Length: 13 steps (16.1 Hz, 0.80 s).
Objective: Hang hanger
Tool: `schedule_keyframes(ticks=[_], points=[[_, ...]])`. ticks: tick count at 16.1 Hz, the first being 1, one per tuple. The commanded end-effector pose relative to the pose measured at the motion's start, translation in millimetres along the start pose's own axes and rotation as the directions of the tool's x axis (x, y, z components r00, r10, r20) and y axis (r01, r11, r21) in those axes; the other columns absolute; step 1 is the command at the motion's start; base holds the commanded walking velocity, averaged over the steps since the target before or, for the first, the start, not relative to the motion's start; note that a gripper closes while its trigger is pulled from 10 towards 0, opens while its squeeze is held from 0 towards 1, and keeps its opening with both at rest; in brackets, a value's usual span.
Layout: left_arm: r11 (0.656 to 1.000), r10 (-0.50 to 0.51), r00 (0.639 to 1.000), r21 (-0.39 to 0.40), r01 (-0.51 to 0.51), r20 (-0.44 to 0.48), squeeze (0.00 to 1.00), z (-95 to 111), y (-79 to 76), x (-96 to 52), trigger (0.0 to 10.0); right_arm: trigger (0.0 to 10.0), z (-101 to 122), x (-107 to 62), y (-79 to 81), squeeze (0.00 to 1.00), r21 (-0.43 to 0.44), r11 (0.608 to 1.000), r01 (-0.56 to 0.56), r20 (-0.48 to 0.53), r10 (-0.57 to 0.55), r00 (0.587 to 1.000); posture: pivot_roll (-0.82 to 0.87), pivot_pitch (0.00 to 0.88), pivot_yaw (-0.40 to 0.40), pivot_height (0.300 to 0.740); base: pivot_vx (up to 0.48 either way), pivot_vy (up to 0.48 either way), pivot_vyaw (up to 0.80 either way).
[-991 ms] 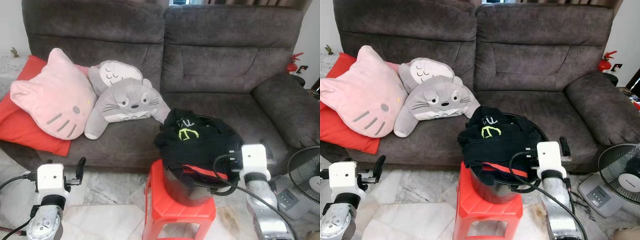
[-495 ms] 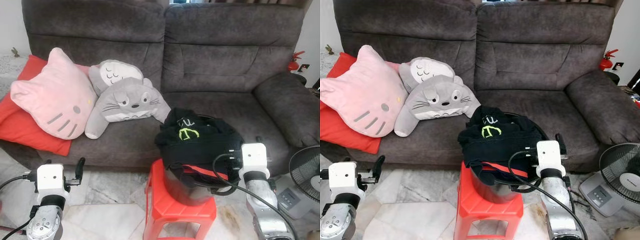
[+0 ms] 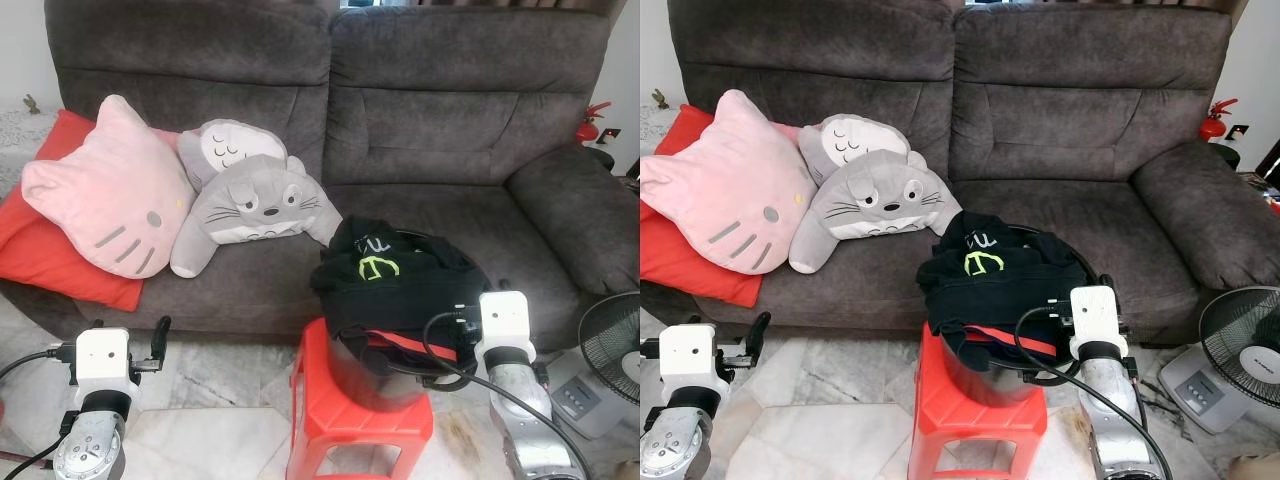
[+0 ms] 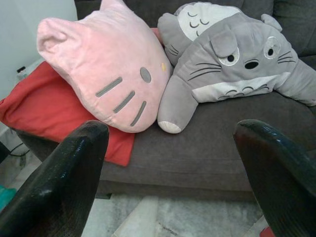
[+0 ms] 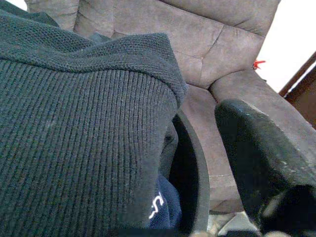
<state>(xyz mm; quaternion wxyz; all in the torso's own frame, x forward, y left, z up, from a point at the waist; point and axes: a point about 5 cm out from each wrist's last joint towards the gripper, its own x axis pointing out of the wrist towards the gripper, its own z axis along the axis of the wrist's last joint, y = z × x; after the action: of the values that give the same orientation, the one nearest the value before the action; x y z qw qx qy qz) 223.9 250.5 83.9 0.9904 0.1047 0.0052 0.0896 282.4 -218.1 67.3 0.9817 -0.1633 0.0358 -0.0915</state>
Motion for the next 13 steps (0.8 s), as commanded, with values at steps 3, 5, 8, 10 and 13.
schedule_keyframes(ticks=[3,5,8,10,13], points=[[1.0,-0.015,1.0,0.013,0.015,0.001,0.0,-1.9,-0.2,-1.5,10.0,0.0,-3.0,0.3,1.3,0.0,0.011,1.0,-0.004,-0.023,0.004,1.0,0.06,0.013,-0.052,0.74,0.0,0.0,0.0],[1.0,-0.016,1.0,0.014,0.016,0.001,0.0,-1.9,-0.3,-1.5,10.0,0.0,-2.8,0.4,1.8,0.0,0.01,1.0,-0.006,-0.022,0.006,1.0,0.06,0.013,-0.052,0.74,0.0,0.0,0.0],[1.0,-0.025,1.0,0.016,0.025,0.0,0.0,-2.4,-0.6,-1.8,10.0,0.0,-2.1,1.3,3.0,0.0,0.008,1.0,-0.005,-0.023,0.005,1.0,0.06,0.004,-0.05,0.74,0.0,0.0,0.0],[0.999,-0.033,0.999,0.02,0.033,-0.005,0.0,-3.4,-0.2,-2.2,10.0,0.0,-2.4,0.0,4.9,0.0,0.009,1.0,-0.008,-0.024,0.008,1.0,0.06,0.0,-0.045,0.74,0.0,0.0,0.0],[0.999,-0.042,0.999,0.028,0.042,-0.012,0.0,-4.5,-0.6,-1.7,10.0,0.0,-2.2,-0.7,5.8,0.0,0.002,1.0,-0.003,-0.02,0.003,1.0,0.07,0.0,-0.042,0.74,0.0,0.0,0.0]])
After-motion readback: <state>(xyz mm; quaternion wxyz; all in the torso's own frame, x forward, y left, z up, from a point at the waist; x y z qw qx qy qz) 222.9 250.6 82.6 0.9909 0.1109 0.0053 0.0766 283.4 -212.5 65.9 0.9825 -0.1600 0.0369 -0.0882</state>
